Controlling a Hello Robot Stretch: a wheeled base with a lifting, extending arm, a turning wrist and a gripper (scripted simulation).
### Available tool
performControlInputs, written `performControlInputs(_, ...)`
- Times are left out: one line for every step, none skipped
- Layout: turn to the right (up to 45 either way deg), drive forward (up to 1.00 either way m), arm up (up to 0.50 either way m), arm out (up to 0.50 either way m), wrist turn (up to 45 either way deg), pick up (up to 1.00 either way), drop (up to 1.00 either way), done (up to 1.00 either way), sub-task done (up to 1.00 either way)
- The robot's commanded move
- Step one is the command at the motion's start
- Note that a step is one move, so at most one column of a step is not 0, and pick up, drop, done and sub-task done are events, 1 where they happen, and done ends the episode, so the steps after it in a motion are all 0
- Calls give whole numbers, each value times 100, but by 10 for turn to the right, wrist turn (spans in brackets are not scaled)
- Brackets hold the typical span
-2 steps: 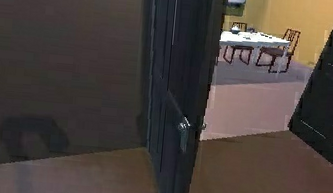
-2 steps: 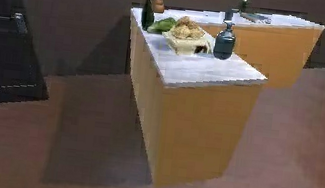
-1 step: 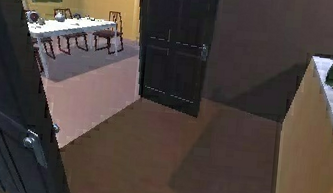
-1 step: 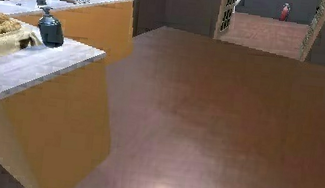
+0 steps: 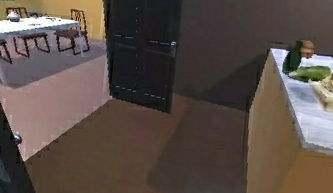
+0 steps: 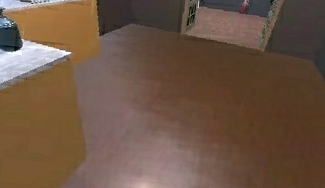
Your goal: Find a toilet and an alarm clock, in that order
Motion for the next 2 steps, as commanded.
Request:
performControlInputs(0, 45, 0, 0, 0, 0, 0, 0, 0)
performControlInputs(-240, 0, 0, 0, 0, 0, 0, 0, 0)
